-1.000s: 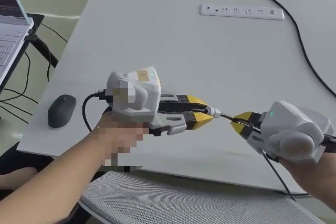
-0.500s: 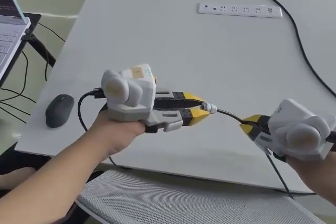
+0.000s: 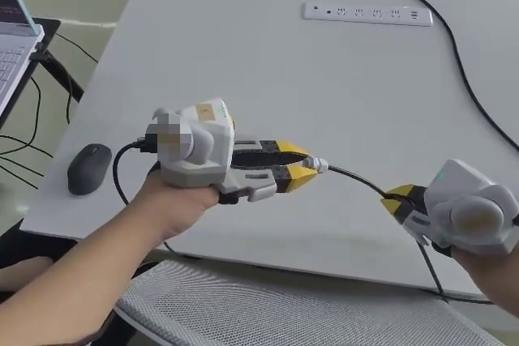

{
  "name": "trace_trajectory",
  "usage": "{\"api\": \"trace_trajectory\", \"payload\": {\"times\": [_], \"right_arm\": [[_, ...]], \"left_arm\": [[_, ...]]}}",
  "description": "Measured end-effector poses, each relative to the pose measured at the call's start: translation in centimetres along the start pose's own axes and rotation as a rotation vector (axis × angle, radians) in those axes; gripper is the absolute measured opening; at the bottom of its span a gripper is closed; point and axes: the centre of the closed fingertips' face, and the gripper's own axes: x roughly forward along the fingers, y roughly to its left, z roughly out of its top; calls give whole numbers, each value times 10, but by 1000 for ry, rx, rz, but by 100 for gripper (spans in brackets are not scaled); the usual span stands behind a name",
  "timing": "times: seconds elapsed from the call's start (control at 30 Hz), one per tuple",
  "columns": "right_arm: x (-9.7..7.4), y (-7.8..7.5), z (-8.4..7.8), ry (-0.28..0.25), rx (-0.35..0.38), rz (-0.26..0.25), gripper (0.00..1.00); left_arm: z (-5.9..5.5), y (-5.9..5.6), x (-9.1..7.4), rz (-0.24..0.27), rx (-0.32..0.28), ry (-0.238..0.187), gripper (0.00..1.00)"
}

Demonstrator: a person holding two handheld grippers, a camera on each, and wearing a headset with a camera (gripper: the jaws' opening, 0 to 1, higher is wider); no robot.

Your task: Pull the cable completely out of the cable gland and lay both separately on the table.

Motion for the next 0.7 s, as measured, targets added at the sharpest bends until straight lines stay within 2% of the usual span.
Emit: {"api": "trace_trajectory", "payload": {"times": [0.37, 0.7], "right_arm": [[-4, -3, -4, 5, 8, -10, 0], [-4, -5, -3, 15, -3, -9, 0]], "left_arm": [[-1, -5, 3, 1, 7, -1, 15], [-6, -4, 3, -2, 14, 1, 15]]}}
